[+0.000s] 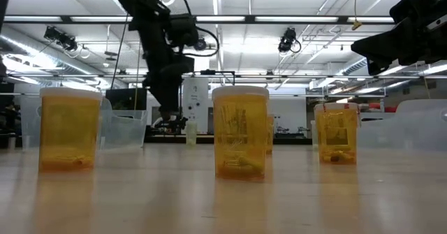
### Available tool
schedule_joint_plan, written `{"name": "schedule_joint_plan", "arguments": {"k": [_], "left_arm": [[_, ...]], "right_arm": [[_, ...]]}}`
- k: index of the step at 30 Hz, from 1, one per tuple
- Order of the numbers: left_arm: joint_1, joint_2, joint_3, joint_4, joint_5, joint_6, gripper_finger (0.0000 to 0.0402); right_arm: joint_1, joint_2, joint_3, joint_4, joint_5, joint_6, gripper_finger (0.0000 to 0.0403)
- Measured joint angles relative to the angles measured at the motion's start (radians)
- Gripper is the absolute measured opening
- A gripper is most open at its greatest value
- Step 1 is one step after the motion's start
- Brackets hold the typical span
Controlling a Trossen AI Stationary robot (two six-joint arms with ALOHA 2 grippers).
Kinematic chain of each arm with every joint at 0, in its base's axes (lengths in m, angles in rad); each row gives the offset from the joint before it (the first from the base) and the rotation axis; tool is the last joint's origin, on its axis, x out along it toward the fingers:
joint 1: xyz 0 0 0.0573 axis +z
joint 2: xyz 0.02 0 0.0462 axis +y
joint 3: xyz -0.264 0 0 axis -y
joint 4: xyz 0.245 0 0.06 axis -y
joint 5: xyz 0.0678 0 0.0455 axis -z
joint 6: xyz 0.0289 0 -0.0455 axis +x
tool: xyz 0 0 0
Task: Pick and place medicine bottles into bin by pill shape (circle, oval)
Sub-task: Put the small yellow pill bottle into the left transparent bin
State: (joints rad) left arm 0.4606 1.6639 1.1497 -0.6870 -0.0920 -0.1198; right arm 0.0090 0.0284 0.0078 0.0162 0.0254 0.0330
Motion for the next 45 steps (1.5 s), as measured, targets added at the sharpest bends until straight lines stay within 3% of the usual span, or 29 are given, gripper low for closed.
{"name": "schedule_joint_plan", "arguments": {"k": [10, 16, 29, 45], "left_arm": [[0.002, 0.158, 0.076, -0.024, 0.011, 0.082, 0.0255], [0.006, 0.18, 0.076, 0.057, 0.011, 0.104, 0.0261], [0.009, 0.185, 0.076, 0.162, 0.0, 0.141, 0.0232], [0.009, 0.185, 0.076, 0.162, -0.001, 0.159, 0.013]], "right_arm": [[0.0, 0.0, 0.0, 0.0, 0.0, 0.0, 0.0046], [0.0, 0.0, 0.0, 0.0, 0.0, 0.0, 0.0046], [0.0, 0.0, 0.0, 0.0, 0.0, 0.0, 0.0046], [0.0, 0.0, 0.0, 0.0, 0.0, 0.0, 0.0046]]}}
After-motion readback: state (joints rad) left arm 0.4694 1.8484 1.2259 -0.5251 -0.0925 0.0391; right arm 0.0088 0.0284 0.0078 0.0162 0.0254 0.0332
